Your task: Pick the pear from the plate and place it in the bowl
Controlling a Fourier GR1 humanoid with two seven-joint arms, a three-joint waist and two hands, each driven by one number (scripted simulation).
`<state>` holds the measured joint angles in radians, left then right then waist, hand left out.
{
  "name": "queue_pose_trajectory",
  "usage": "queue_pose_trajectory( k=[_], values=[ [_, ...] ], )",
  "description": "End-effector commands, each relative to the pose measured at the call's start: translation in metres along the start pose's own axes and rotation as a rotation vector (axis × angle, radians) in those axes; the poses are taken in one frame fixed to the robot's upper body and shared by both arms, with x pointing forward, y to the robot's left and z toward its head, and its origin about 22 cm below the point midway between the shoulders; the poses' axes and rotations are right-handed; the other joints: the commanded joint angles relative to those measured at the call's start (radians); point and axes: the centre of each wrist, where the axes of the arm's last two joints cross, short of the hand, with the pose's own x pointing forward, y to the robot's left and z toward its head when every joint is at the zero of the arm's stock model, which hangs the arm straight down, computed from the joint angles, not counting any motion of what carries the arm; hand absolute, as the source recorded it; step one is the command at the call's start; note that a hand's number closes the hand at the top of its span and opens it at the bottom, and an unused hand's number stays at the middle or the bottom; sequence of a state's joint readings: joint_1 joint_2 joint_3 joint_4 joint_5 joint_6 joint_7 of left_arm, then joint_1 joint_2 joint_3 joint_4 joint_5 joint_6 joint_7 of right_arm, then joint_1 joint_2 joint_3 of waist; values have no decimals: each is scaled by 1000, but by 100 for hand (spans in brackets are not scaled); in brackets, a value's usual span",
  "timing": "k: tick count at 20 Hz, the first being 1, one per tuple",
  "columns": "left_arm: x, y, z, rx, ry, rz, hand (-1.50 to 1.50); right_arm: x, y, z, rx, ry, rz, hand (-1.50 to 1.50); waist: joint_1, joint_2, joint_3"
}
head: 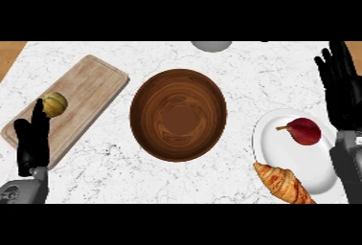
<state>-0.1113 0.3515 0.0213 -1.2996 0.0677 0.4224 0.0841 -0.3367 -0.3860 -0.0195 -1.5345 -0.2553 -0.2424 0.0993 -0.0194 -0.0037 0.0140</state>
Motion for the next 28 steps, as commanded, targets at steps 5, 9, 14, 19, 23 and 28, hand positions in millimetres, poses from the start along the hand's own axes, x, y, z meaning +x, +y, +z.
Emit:
queue_pose_trajectory(
  k=[5,9,14,19,23,28],
  values=[
    [46,-81,32,-443,-126,217,0,40,7,1,610,-412,-27,150,-14,-4,-6],
    [59,-105,52,-667,-133,324,0,-6,-68,8,451,-410,-16,-150,-12,18,-3],
    [51,-105,62,-719,-119,347,0,-6,-87,23,794,-647,-30,-150,2,7,-4],
    [54,-102,60,-739,-117,337,0,27,-144,22,802,-747,431,-150,1,6,-9],
    [53,-94,61,-736,-120,338,0,26,-176,38,759,-686,681,-150,10,2,-13],
    [60,-96,56,-740,-112,354,0,24,-168,51,834,-587,845,-150,10,3,-14]
  ],
)
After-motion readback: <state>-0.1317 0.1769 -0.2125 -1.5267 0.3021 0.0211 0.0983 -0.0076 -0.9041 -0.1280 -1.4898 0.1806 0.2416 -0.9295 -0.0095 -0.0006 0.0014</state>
